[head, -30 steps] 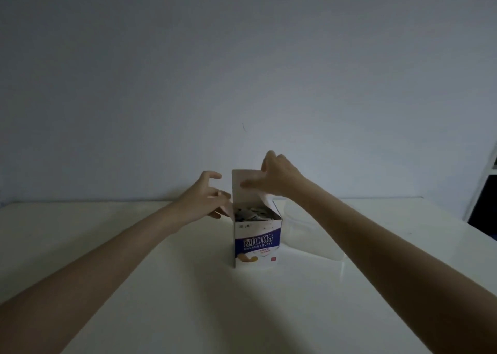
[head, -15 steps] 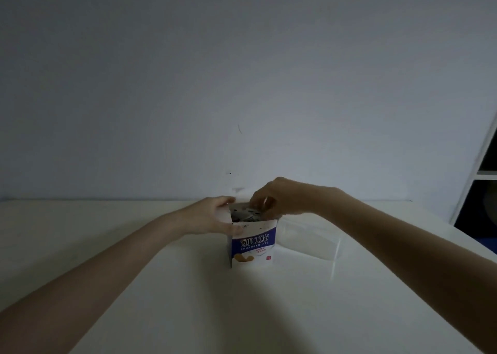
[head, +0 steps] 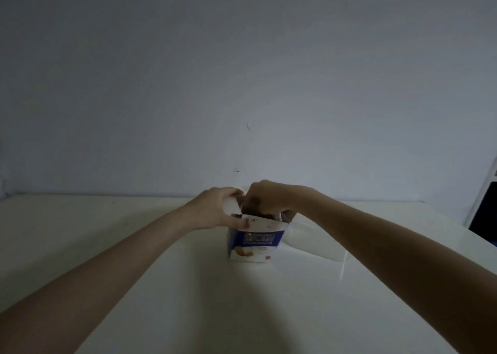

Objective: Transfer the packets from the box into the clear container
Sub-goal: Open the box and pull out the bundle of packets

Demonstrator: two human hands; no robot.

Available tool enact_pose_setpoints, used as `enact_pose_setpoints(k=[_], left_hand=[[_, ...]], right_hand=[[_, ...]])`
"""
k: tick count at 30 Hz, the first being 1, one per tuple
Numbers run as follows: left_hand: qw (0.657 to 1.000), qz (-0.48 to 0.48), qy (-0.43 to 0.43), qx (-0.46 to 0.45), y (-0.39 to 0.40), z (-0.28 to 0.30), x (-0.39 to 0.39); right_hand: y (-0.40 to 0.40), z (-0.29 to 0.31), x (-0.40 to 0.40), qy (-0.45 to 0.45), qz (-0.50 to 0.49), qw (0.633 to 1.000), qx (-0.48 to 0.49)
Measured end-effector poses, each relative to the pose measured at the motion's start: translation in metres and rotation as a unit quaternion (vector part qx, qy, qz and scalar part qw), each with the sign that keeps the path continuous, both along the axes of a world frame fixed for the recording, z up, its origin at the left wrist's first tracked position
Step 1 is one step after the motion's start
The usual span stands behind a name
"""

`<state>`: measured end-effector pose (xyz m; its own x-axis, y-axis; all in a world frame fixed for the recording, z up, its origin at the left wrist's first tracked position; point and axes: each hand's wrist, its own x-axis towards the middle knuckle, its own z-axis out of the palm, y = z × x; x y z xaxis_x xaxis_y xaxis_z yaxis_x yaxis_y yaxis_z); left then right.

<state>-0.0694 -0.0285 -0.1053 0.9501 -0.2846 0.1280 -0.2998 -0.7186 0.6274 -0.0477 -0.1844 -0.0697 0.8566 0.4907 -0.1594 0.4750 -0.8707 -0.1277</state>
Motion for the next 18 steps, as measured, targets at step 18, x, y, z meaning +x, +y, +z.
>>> enact_pose_setpoints(k=[18], left_hand=[[0.97, 0.17, -0.104, 0.142, 0.032, 0.035, 0.023]], right_hand=[[-0.065, 0.029, -0.007, -0.098, -0.149, 0.934, 0.309]])
